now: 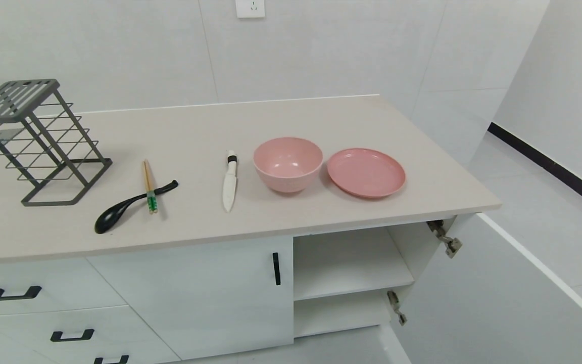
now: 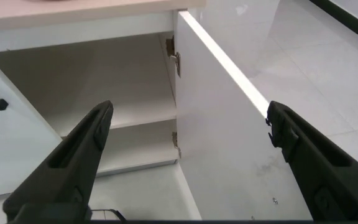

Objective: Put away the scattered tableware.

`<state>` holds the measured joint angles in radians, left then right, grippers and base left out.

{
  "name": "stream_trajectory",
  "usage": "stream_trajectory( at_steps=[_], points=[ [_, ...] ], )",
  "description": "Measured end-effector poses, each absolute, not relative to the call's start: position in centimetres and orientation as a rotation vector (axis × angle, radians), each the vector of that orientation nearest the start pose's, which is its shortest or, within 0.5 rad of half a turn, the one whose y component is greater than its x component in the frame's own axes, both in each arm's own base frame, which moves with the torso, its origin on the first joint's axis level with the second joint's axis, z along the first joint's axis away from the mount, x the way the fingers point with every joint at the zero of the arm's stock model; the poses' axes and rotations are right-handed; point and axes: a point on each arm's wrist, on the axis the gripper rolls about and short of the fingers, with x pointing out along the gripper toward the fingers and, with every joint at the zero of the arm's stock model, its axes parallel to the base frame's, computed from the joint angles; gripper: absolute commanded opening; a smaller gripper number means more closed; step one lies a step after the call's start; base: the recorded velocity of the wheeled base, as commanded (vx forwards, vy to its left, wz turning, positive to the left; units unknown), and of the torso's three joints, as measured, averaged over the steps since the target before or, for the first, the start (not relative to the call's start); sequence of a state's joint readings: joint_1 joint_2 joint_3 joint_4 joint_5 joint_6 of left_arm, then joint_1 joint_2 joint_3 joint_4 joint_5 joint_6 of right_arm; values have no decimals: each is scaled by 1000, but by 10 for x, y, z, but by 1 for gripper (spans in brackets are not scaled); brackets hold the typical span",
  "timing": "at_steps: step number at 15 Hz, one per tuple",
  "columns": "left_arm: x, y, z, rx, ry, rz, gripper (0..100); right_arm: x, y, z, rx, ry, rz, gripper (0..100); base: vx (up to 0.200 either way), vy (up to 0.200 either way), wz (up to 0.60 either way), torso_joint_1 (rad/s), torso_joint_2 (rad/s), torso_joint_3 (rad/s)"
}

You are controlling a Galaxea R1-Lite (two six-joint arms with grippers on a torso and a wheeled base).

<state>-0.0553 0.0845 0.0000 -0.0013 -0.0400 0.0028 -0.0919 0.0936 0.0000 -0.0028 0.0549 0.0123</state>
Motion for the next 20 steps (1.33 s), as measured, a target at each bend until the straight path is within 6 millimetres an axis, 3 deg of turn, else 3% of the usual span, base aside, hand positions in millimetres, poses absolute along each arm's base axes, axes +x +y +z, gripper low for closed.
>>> stream_trajectory(
  at_steps=[3,6,12,15,20],
  points=[
    [-16,0,77,3,83,-94,100,-15,3,78,19,90,-38,100,0,0,0,281,-536,-256],
    [-16,0,77,3,83,-95,100,-15,3,78,19,90,-38,100,200,0,0,286,-561,-264],
    [-16,0,77,4,83,-95,100,-15,3,78,19,90,-38,100,0,0,0,299,-569,-280],
    [-16,0,77,5,83,-96,100,-15,3,78,19,91,-38,100,133,0,0,53,-100,-48],
    [-16,0,77,4,83,-95,100,-15,3,78,18,90,-37,100,0,0,0,0,0,0]
  ],
)
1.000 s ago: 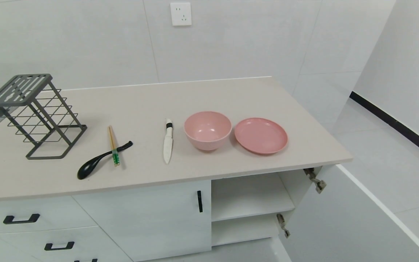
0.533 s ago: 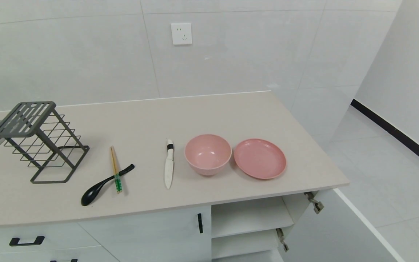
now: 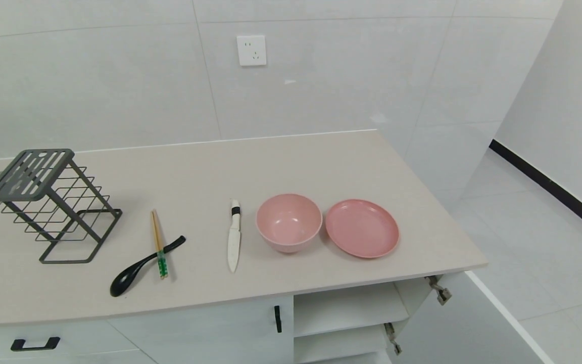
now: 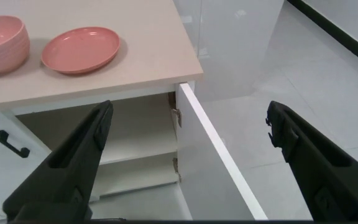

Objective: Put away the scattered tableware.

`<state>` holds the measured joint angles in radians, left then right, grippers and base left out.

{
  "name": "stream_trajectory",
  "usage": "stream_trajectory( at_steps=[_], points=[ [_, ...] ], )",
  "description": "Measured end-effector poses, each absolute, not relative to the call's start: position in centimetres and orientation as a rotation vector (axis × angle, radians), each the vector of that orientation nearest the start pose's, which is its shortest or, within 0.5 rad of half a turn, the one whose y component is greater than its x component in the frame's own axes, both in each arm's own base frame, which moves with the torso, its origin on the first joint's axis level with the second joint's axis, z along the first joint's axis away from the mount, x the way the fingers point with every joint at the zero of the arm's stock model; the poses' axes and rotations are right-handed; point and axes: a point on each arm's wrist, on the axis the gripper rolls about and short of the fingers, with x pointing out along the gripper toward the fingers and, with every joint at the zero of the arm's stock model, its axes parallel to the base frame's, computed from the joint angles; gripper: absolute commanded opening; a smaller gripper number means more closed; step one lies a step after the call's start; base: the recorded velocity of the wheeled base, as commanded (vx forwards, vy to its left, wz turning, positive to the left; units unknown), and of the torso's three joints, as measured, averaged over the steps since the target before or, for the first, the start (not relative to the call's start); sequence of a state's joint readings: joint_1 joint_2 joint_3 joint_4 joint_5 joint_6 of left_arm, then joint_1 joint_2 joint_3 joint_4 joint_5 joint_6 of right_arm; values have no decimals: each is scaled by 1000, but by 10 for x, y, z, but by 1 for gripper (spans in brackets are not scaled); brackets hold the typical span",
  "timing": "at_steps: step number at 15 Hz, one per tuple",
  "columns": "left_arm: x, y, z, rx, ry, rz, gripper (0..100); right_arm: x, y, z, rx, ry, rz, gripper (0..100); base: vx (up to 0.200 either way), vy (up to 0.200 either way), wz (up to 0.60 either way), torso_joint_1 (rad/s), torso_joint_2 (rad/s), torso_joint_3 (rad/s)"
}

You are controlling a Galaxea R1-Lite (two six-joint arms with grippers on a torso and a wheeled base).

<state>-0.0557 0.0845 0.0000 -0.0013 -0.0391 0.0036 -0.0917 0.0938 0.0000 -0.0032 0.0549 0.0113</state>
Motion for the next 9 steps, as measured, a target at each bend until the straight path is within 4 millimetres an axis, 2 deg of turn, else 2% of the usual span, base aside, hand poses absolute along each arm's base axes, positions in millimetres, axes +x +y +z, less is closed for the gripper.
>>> stream_trajectory(
  at_steps=[1,4,9],
  points=[
    [-16,0,77,3,83,-94,100,-15,3,78,18,90,-37,100,0,0,0,0,0,0],
    [-16,0,77,-1,82,-88,100,-15,3,78,17,90,-37,100,200,0,0,-6,-2,6],
    [-17,0,77,-2,83,-86,100,-15,3,81,15,54,-32,100,0,0,0,0,0,0]
  ],
)
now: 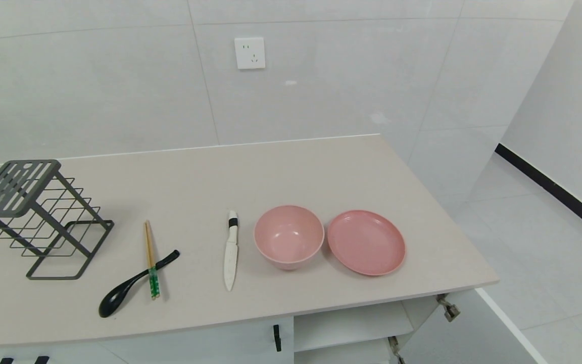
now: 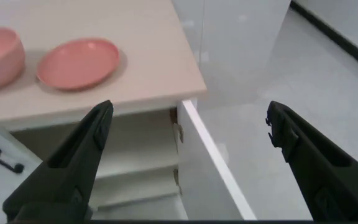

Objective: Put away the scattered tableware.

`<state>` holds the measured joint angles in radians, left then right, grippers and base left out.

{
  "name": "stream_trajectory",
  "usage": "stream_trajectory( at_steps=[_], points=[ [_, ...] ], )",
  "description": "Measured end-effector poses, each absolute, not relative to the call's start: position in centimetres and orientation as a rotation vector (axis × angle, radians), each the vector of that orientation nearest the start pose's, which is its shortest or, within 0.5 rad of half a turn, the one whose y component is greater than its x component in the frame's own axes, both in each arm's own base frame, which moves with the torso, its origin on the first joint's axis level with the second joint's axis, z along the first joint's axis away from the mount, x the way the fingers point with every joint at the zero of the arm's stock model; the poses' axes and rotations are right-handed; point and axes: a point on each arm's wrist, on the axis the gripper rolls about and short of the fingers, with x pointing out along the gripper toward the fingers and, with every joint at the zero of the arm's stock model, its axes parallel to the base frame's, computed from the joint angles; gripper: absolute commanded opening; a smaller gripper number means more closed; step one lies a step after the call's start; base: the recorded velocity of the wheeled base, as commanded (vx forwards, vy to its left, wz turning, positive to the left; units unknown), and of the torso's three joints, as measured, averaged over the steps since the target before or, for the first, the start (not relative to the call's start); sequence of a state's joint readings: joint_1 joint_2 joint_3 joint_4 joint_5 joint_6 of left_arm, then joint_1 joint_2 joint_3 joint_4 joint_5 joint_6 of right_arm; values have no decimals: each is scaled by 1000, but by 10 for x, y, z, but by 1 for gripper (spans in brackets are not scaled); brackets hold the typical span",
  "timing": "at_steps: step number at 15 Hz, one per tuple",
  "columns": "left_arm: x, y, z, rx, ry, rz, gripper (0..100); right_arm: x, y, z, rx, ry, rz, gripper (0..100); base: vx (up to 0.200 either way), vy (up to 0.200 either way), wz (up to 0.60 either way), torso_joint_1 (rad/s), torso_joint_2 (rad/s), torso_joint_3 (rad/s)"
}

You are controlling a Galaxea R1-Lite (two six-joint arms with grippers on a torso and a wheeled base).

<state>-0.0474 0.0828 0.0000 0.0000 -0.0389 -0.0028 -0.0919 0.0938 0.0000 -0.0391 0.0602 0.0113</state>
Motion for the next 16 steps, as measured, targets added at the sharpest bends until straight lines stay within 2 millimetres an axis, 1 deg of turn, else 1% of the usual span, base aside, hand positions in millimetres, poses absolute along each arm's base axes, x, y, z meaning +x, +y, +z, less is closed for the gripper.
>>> stream_trajectory(
  at_steps=[1,2,3,5,7,9,11,16],
  points=[
    [-17,0,77,-2,83,-86,100,-15,3,87,17,-2,-18,100,0,0,0,0,0,0],
    [-17,0,77,-2,83,-86,100,-16,4,102,5,-115,21,100,0,0,0,0,0,0],
    [-17,0,77,-2,83,-86,100,-17,6,114,-6,-166,80,100,0,0,0,0,0,0],
    [-17,0,77,-2,83,-86,100,-14,9,139,-20,-166,207,100,0,0,0,0,0,0],
    [-17,0,77,-2,83,-87,100,0,9,155,-25,-90,305,100,0,0,0,0,0,0],
    [-17,0,77,-2,81,-84,100,22,8,162,-35,19,376,100,0,0,0,0,0,0],
    [-18,0,77,-2,59,-64,100,39,8,163,-35,102,434,100,0,0,0,0,0,0],
    [-22,-1,76,-4,10,-38,100,62,7,160,-6,223,463,100,0,0,0,0,0,0]
  ],
)
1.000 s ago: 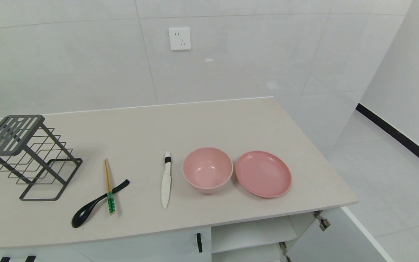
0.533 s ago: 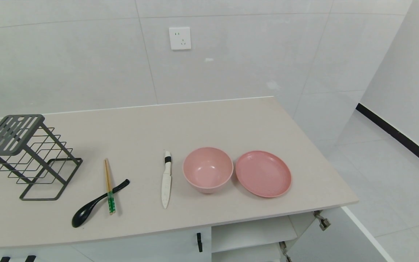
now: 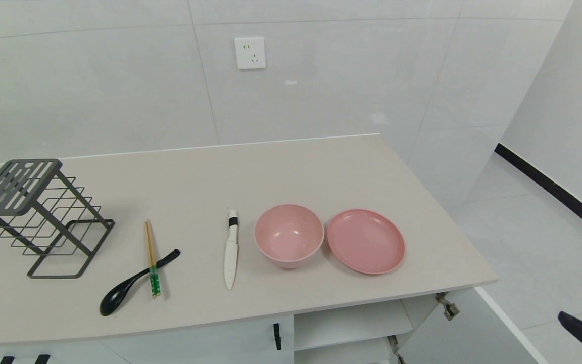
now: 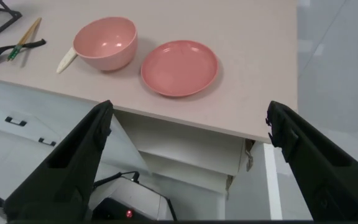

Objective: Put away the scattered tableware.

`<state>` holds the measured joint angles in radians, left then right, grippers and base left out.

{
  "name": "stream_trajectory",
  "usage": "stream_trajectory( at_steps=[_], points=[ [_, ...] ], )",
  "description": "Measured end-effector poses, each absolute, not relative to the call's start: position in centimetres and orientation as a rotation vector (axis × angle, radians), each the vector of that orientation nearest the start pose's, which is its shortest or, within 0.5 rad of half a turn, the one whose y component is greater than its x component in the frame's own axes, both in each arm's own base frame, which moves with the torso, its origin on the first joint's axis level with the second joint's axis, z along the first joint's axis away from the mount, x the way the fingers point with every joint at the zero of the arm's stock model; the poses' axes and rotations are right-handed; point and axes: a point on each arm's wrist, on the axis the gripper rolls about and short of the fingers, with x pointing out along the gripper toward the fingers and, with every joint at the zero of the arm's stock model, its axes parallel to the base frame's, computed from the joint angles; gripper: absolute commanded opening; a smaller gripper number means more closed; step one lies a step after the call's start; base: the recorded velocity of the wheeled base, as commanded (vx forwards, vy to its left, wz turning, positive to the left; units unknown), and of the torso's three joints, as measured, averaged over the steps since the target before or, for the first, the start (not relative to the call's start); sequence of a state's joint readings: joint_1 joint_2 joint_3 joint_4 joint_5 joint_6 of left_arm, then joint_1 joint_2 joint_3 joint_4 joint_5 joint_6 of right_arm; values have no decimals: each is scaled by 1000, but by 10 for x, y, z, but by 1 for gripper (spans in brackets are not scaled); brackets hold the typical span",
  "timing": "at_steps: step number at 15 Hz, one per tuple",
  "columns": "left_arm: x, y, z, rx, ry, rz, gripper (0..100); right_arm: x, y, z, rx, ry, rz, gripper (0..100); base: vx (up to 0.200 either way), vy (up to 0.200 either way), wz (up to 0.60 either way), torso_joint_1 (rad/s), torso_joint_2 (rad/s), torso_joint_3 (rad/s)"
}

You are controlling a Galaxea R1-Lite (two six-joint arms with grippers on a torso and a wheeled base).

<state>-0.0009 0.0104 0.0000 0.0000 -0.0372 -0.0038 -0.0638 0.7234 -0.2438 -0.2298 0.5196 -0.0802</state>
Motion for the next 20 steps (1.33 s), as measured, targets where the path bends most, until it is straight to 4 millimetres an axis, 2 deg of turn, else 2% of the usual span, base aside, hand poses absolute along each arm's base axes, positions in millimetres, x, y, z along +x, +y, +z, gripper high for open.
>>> stream_trajectory(
  at_steps=[5,9,13,18,20],
  points=[
    [-23,-1,76,-4,4,-37,100,83,9,156,18,327,496,100,0,0,0,0,0,0],
    [-23,-1,76,-4,4,-37,100,111,11,157,21,348,525,100,0,0,0,0,0,0],
    [-23,-1,76,0,4,-37,100,130,23,160,10,387,591,100,0,0,0,0,0,0],
    [-23,-1,76,-1,4,-37,100,163,41,160,-43,446,562,100,0,0,0,0,0,0],
    [-23,-1,76,0,4,-37,100,177,48,160,-77,404,555,100,0,0,0,0,0,0]
  ],
)
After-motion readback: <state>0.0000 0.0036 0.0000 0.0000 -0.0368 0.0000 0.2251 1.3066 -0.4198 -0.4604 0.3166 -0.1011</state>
